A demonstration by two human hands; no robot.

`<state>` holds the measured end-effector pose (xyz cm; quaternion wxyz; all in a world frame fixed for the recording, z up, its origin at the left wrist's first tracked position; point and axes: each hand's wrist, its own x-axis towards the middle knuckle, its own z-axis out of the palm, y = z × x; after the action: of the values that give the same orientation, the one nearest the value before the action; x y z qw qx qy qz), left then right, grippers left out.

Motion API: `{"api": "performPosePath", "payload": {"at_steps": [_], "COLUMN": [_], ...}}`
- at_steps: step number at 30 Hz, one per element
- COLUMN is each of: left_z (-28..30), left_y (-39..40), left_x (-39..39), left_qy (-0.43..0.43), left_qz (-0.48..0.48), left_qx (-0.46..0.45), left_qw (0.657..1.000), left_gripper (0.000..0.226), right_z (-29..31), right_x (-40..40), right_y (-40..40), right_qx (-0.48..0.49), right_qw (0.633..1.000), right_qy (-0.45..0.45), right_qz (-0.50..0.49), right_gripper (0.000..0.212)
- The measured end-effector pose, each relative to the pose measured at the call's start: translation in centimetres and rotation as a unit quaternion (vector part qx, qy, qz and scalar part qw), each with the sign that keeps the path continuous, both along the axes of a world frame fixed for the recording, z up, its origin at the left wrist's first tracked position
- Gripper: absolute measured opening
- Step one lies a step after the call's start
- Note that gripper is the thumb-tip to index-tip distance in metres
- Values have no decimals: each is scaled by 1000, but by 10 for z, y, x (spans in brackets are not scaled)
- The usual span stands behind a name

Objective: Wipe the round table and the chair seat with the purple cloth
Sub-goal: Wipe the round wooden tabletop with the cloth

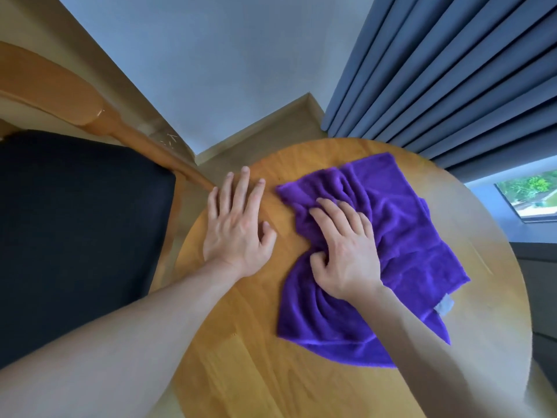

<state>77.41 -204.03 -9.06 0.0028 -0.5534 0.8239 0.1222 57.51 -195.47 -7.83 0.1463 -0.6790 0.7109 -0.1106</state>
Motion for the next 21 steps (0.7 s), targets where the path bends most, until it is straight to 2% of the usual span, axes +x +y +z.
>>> {"api": "performPosePath", "payload": {"at_steps": [3, 6, 17, 19, 21], "left_z": [0, 1, 6, 7, 7], "left_y": [-5, -10, 5, 13, 35], "left_x": [2, 4, -3, -6, -5], "left_qy": [0, 1, -5, -8, -2], "left_qz": [-1, 4, 27, 79, 177], "left_qx": [2, 2, 5, 1, -3], "left_qw": [1000, 1000, 1000, 997, 984], "left_gripper": [77, 77, 76, 76, 75], "right_z": [2, 0, -3, -2, -1], "right_x": [21, 38, 26, 18, 6], "right_y": [-34, -63, -56, -51, -38], "right_qx": [12, 29, 62, 75, 71], "right_qw": [995, 993, 997, 993, 982], "right_qy": [-1, 3, 43, 62, 80], "right_qz": [-94, -118, -6, 61, 157], "right_gripper": [76, 78, 82, 82, 81]}}
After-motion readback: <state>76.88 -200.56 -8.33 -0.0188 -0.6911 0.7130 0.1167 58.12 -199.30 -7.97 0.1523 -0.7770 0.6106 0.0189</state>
